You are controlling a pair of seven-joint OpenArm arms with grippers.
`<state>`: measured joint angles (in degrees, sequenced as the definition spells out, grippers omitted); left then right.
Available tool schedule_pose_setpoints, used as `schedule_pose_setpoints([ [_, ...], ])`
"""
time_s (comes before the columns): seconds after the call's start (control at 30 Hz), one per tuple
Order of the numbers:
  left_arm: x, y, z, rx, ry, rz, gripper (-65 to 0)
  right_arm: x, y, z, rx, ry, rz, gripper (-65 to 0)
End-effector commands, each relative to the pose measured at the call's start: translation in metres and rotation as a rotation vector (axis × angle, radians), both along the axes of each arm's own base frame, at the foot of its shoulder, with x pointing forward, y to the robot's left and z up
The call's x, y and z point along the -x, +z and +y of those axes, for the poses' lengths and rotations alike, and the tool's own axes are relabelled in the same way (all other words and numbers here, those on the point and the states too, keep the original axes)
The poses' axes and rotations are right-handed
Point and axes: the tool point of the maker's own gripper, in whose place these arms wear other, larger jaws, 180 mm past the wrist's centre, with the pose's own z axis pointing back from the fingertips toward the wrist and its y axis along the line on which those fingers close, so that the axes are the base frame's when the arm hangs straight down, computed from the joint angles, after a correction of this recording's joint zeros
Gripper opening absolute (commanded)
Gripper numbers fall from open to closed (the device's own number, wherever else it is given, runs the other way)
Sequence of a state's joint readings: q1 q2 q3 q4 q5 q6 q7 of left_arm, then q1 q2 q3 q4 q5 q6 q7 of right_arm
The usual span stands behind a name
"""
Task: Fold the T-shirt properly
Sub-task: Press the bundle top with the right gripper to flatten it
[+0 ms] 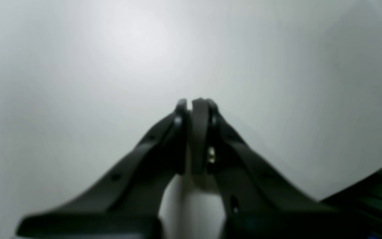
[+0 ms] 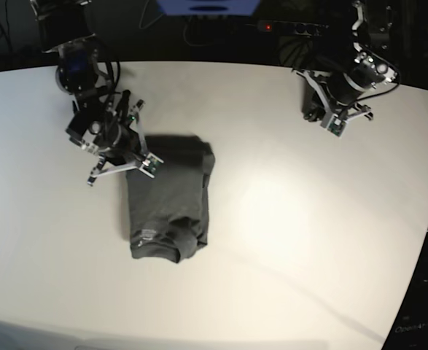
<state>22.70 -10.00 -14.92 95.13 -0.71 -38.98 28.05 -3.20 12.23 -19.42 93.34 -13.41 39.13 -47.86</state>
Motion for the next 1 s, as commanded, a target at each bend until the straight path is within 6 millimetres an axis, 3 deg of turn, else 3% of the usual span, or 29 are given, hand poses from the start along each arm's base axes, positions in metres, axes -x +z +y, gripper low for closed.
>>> schedule_pose_setpoints([
  [0.0,-0.002,0.004,0.003,-0.008,0.000,-0.012,-61.9,-0.004,0.004,0.011,-0.028,0.025,-0.007,-64.7],
  [0.13,0.001,0.003,0.003,-0.010,-0.001,-0.006,-61.9,0.001,0.002,0.026,-0.025,0.055,0.011,-64.7],
  [0.3,0.000,0.003,0.003,-0.010,-0.001,-0.008,-61.9,0.001,0.002,0.023,-0.022,0.050,0.012,-64.7],
  [0.63,-0.001,0.007,0.002,-0.009,-0.007,-0.019,-61.9,-0.004,0.010,-0.079,0.081,-0.151,-0.014,-64.7],
  [0.83,0.002,0.023,-0.004,-0.008,-0.030,-0.056,-61.9,0.029,0.013,-0.118,0.111,-0.256,-0.001,-64.7],
  [0.97,0.007,0.044,0.019,-0.049,0.056,-0.099,-61.9,0.060,0.025,-0.128,0.126,-0.287,-0.012,-64.7],
])
